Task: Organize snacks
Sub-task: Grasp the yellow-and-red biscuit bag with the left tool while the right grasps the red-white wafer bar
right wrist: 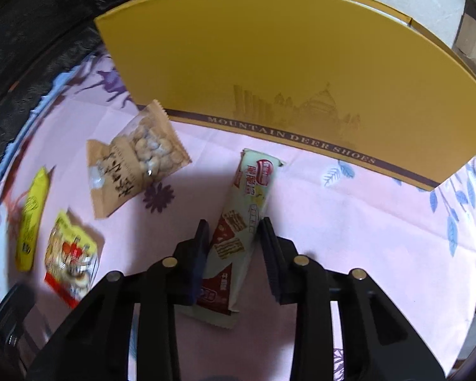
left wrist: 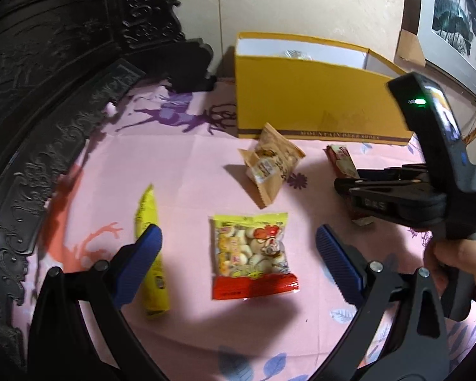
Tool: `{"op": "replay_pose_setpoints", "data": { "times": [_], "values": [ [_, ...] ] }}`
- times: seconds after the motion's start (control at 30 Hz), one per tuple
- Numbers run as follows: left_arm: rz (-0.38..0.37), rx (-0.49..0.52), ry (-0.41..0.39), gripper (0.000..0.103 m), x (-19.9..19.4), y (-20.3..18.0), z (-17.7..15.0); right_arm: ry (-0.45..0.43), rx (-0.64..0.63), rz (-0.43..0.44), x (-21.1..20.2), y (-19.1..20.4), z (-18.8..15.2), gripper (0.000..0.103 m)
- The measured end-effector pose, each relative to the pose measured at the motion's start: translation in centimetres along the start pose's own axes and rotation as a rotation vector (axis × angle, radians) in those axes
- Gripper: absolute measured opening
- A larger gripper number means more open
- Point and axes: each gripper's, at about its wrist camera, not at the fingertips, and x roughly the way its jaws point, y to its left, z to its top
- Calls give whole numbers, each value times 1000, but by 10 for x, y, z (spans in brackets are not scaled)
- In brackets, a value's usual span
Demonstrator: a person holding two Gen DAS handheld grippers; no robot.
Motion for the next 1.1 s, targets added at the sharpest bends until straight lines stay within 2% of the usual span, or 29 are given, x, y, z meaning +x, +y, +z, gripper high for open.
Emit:
{"op": "replay_pose_setpoints", "data": {
  "times": [0.3,0.57,0.77,0.87,1.0,1.07,1.1],
  "values": [
    [-15,48,34,99,24,-8,-6,-28,-123,69,-15,-12,-22,30],
    [-22,84,61,99,39,-14,-12,-35,-181,114,-21,-19,-35,30],
    [-11,83,108,99,55,-11,-20,-37,-219,104,-22,-14,-35,30],
    [-27,48,113,99,56,-6,-21,-36,-227,94,-22,-11,-35,31],
    [-36,24,107,101,57,-3,-23,-32,-235,85,-21,-7,-34,36],
    [-37,22,105,101,58,-2,-23,-24,-241,95,-20,-4,-34,46],
    [-37,22,106,100,58,-2,-23,-16,-250,113,-19,-2,-33,59]
  ]
}}
